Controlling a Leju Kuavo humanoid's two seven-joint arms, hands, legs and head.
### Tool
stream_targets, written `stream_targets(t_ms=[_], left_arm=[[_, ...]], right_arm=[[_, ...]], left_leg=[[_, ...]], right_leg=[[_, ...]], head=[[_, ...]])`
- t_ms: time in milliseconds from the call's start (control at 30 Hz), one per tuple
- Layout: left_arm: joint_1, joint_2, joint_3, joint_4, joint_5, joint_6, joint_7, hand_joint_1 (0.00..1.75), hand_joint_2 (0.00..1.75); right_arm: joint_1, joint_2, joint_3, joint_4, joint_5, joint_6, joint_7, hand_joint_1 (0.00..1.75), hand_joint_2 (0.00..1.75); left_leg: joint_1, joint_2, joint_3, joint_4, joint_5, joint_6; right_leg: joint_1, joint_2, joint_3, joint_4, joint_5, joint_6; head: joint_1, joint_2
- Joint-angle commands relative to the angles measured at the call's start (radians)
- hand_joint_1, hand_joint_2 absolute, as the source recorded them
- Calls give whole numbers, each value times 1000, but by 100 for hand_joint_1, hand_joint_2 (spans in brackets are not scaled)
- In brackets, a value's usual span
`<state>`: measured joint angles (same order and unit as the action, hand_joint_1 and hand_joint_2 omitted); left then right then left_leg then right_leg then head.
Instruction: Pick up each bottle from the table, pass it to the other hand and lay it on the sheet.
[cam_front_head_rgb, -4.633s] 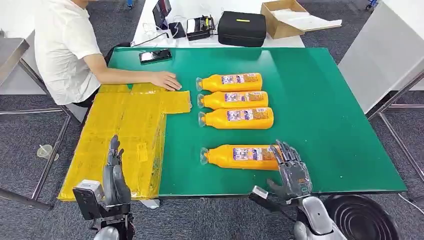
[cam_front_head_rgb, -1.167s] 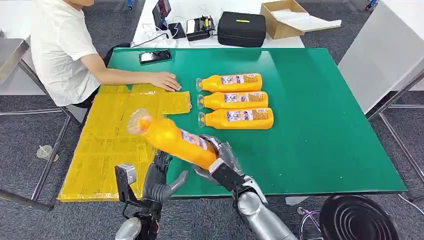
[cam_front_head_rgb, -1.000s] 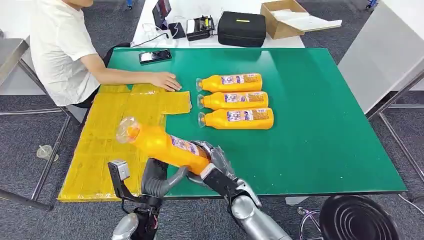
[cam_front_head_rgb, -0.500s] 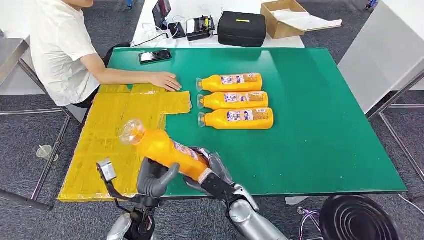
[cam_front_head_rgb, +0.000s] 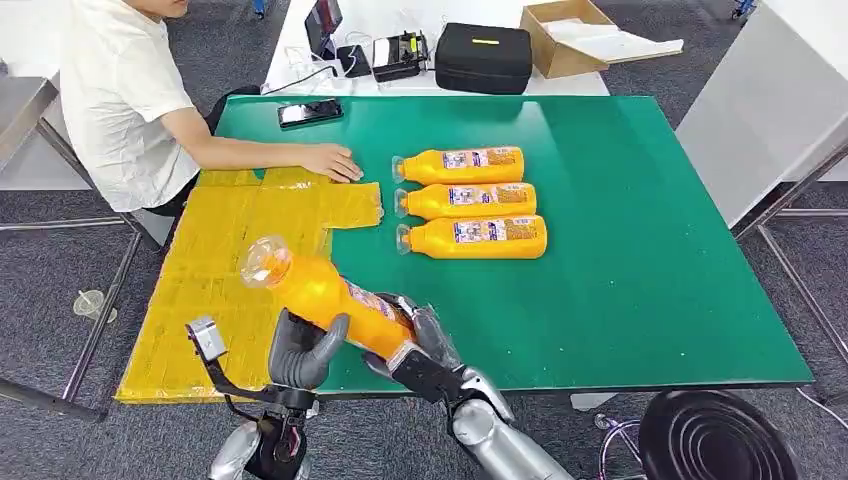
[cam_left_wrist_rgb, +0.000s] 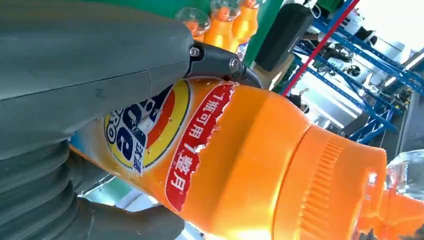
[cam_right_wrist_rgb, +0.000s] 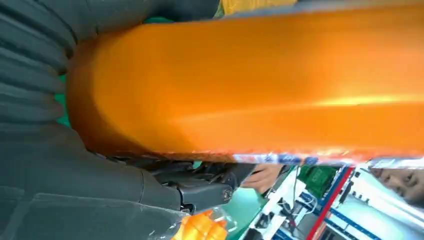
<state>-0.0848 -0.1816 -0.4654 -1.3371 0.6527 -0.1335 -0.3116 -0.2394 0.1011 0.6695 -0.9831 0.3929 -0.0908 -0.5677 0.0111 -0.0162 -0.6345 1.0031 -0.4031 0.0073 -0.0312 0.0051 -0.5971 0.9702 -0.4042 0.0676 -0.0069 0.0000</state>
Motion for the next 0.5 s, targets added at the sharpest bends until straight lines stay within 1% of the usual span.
stream_targets(t_ms=[33, 67, 100, 133, 167, 233, 267, 300, 333, 367, 400, 433, 467, 500], left_arm=[[-68, 4, -62, 107, -33, -30, -7, 112, 175], [-69, 8, -67, 97, -77, -20, -50, 136, 175], [-73, 6, -77, 90, -113, -5, -65, 152, 175], [-73, 9, -87, 82, -132, -3, -63, 175, 175], [-68, 7, -86, 73, -136, -2, -64, 175, 175], [-61, 10, -86, 57, -126, -26, -59, 175, 175], [-61, 9, -79, 52, -121, -27, -59, 175, 175], [-63, 5, -65, 55, -99, -34, -47, 175, 175], [-68, 4, -59, 57, -89, -39, -44, 175, 175], [-73, 2, -50, 60, -76, -46, -41, 175, 175], [-76, 2, -43, 59, -68, -53, -41, 175, 175], [-77, 1, -40, 58, -65, -55, -40, 175, 175], [-79, 2, -35, 50, -64, -55, -41, 175, 175], [-76, -4, -24, 40, -55, -54, -44, 175, 175]], right_arm=[[-77, 9, 95, 68, 35, -22, 14, 147, 175], [-82, 9, 97, 67, 34, -28, 18, 148, 175], [-82, 4, 95, 61, 31, -32, 23, 154, 175], [-81, -1, 93, 54, 29, -32, 25, 148, 175], [-77, -6, 87, 52, 24, -32, 31, 136, 175], [-82, -16, 97, 64, 61, -63, 45, 143, 175], [-83, -14, 99, 73, 60, -58, 43, 145, 175], [-82, -12, 101, 76, 54, -46, 30, 140, 175], [-84, -12, 109, 79, 57, -40, 25, 140, 175], [-86, -11, 114, 84, 59, -35, 21, 138, 175], [-87, -9, 117, 90, 58, -30, 19, 129, 175], [-88, -8, 118, 93, 56, -25, 17, 108, 175], [-88, -4, 117, 98, 51, -21, 15, 45, 175], [-88, -1, 115, 103, 48, -19, 15, 14, 175]], left_leg=[[0, 2, 4, 0, -2, 0], [0, 2, 3, 0, -2, 0], [1, 2, 5, 1, -3, 0], [1, 3, 6, 1, -4, 0], [1, 1, 4, 1, -2, 0], [0, 1, 4, 1, -2, 0], [0, 1, 3, 0, -2, 0], [1, 2, 5, 1, -3, 0], [0, 2, 4, 0, -2, 0], [1, 2, 5, 1, -3, 0], [1, 2, 4, 1, -2, 0], [1, 3, 7, 2, -4, 0], [1, 1, 3, 1, -2, 0], [1, 1, 6, 1, -3, 0]], right_leg=[[1, 0, 4, -1, -2, -3], [1, 0, 3, 0, -1, -3], [2, 1, 5, 0, -2, -4], [2, 0, 6, 0, -3, -5], [1, 0, 4, 0, -2, -4], [1, -1, 5, 0, -2, -4], [1, -1, 4, 0, -1, -3], [2, 0, 6, 0, -2, -4], [1, 0, 4, 0, -1, -3], [2, 0, 6, 0, -2, -5], [2, 0, 4, 0, -2, -4], [3, 0, 8, 0, -3, -6], [1, -1, 4, 0, -1, -4], [2, -1, 7, 0, -3, -5]], head=[[0, 0], [0, 0], [0, 0], [0, 0], [0, 0], [0, 0], [0, 0], [0, 0], [0, 0], [0, 0], [0, 0], [0, 0], [0, 0], [0, 0]])
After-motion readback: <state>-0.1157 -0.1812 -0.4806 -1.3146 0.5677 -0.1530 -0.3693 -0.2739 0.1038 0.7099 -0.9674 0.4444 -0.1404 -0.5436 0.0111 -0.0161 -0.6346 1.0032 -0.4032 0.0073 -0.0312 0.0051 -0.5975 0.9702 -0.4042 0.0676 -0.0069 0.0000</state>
